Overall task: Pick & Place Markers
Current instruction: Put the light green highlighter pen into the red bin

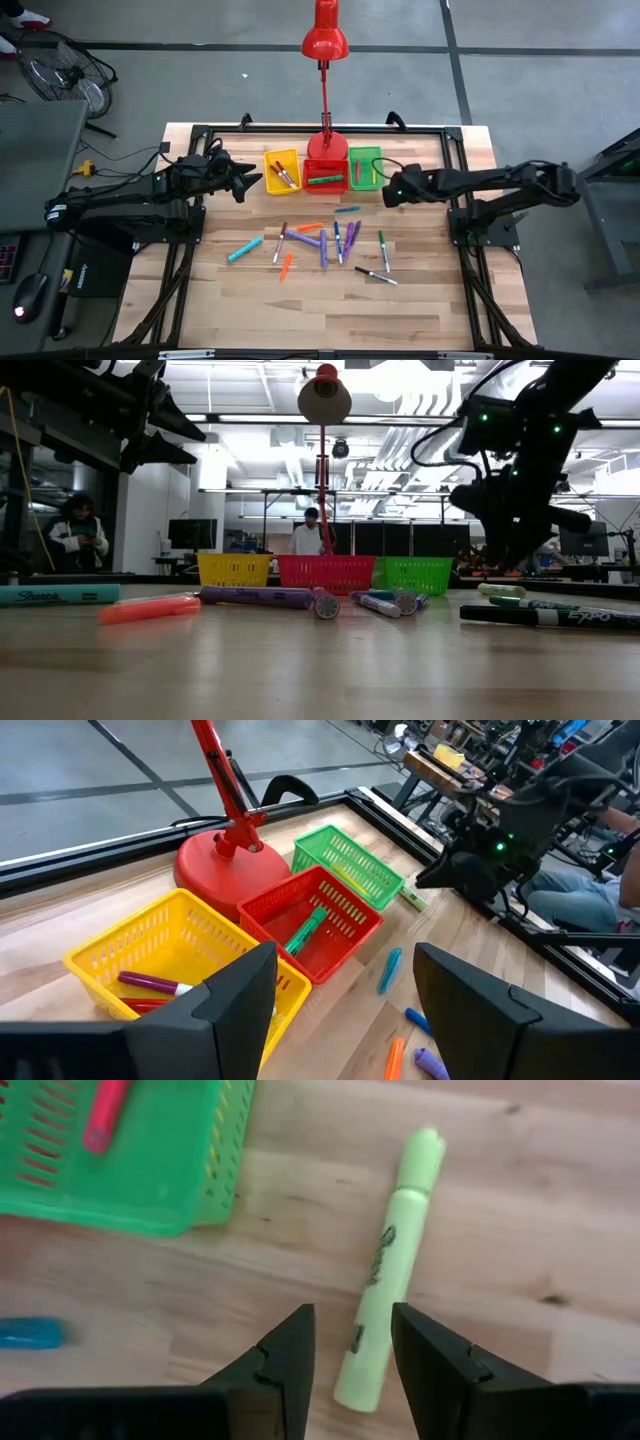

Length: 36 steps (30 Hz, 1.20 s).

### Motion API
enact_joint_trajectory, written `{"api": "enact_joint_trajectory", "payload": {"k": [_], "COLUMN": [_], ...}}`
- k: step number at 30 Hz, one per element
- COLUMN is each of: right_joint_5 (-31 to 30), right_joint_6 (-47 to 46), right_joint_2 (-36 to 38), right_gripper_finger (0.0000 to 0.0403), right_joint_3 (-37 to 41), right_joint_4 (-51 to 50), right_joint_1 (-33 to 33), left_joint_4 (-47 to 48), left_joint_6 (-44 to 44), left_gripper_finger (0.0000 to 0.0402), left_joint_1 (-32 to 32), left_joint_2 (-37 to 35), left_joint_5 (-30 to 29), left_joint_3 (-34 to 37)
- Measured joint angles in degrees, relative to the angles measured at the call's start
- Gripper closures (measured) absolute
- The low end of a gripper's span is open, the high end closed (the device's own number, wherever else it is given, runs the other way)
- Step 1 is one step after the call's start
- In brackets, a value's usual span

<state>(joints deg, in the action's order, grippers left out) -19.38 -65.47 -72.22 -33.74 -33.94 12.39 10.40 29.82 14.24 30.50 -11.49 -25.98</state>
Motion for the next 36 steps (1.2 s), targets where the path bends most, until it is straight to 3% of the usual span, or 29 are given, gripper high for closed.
{"api": "enact_joint_trajectory", "payload": {"k": [8, 19, 30, 36], "right_joint_5": [-1.1, 0.8, 2.8, 4.8], "right_joint_6": [-6.3, -6.4, -6.0, -5.1], "right_joint_2": [-7.2, -10.8, -10.7, -10.5], "right_gripper_finger": [0.0279, 0.0280, 0.0336, 0.0340], "right_joint_3": [0.0, 0.0, 1.8, 1.7], "right_joint_4": [0.2, 1.5, 1.4, 0.5], "right_joint_1": [-2.1, -2.1, -3.7, -3.7], "left_joint_4": [0.0, 0.0, 0.0, 0.0], "left_joint_6": [0.0, 0.0, 0.0, 0.0], "left_gripper_finger": [0.0170, 0.0170, 0.0170, 0.0170], "left_joint_1": [0.0, 0.0, 0.0, 0.0], "left_joint_2": [0.0, 0.0, 0.0, 0.0], "left_joint_5": [0.3, 0.5, 0.5, 0.5], "left_joint_3": [0.0, 0.0, 0.0, 0.0]}}
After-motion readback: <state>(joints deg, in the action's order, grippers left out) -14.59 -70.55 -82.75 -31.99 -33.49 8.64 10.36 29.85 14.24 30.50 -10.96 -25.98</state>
